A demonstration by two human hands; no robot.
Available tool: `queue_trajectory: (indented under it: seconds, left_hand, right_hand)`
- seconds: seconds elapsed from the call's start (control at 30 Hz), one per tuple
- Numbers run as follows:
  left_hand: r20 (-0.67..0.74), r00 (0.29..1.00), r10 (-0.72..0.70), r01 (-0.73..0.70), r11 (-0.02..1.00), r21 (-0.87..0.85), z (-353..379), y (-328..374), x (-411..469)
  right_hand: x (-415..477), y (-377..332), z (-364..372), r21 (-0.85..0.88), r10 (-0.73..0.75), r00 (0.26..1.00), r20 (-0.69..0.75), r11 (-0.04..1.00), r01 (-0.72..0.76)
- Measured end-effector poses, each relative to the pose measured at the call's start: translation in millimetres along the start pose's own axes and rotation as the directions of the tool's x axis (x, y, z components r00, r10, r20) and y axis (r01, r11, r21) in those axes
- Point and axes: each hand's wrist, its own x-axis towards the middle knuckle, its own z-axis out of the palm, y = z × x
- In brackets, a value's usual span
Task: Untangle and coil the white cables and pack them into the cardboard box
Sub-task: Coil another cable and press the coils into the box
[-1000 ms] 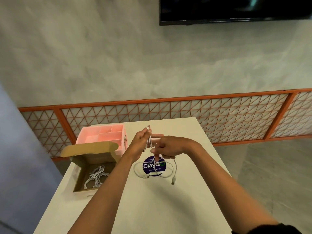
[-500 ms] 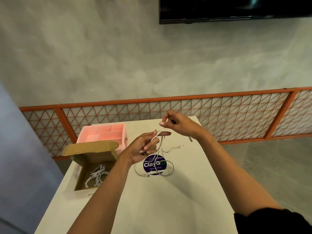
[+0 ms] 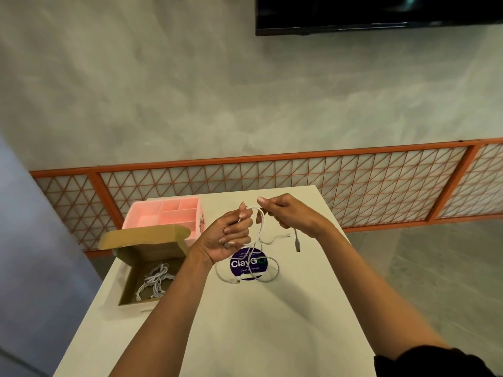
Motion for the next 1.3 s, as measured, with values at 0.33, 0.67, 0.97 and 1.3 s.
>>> queue_trajectory:
  seconds: [0.33,0.67,0.97,1.3]
  left_hand:
    - [-0.524,0.807,0.272,-0.126,0.947,0.296,7.5,-5.7,6.3]
    - [-0.526,0.786,0.325,-0.170,0.931,0.322,15.8,-9.2,13.6]
    - [-0.596,0.655,0.465,-0.330,0.885,0.329,26.2,-37.9,34.4]
    - [-0.646,0.599,0.473,-0.161,0.862,0.481,7.7,-4.7,15.5]
  right_hand:
    - [-3.8,5.8,17.2,0.349,0.042,0.993,0.112,0.934,-0.078]
    - [3.7,2.4,31.4,0.381,0.179,0.963,-0.203,0.920,-0.091]
    - [11.1,6.8,34.9,0.367,0.183,0.908,-0.377,0.929,-0.035]
    - [-8.7,42.4,4.4,0.162,0.003,0.994,-0.111,0.987,0.015]
